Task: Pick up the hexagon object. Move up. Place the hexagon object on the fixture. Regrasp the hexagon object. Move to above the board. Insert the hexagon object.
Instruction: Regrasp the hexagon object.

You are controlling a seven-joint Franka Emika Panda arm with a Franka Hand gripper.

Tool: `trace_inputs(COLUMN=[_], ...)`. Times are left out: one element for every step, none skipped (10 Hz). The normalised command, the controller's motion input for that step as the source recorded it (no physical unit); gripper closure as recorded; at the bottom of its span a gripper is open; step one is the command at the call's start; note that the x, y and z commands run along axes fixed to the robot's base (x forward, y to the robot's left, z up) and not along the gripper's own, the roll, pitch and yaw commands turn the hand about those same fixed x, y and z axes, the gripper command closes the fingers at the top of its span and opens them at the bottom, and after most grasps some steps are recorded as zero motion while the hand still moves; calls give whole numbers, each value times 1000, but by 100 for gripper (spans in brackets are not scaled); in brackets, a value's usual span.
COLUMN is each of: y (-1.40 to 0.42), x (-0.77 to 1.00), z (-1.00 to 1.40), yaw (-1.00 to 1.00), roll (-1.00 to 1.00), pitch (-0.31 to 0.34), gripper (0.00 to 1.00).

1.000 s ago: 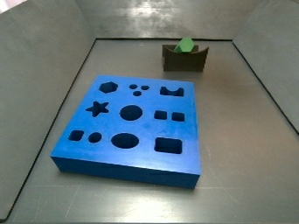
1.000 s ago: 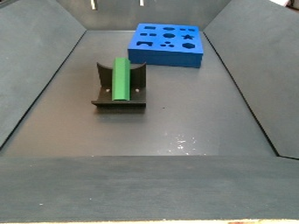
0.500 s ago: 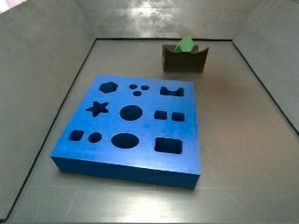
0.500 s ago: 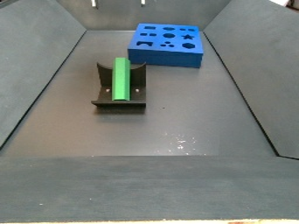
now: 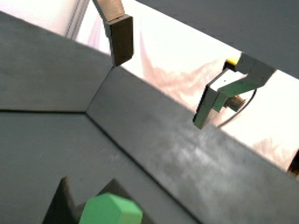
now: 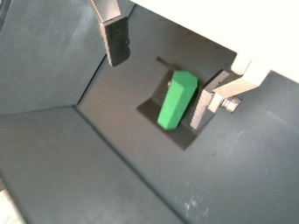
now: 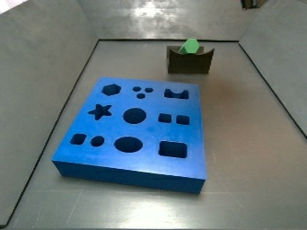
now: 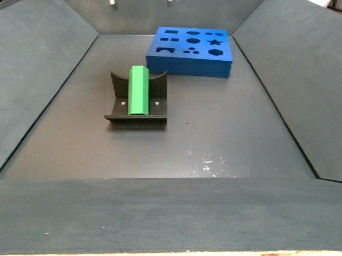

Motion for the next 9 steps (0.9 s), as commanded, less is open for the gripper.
trace_inputs(y=[-65,-64,-51,-52,-59,-63,-62,-62,-60], x=[368,410,449,456,449,445,445,444,441], z=[-38,-37,-25,-24,-31,-33,-31,-32,-34], yaw=[254,259,250,244,219,197,170,150,123], roll=[535,374,242,212,192,190,189,189,187], pitch=[157,127,78,54,18,9,7,7,10], gripper=[0,0,0,0,0,0,0,0,0])
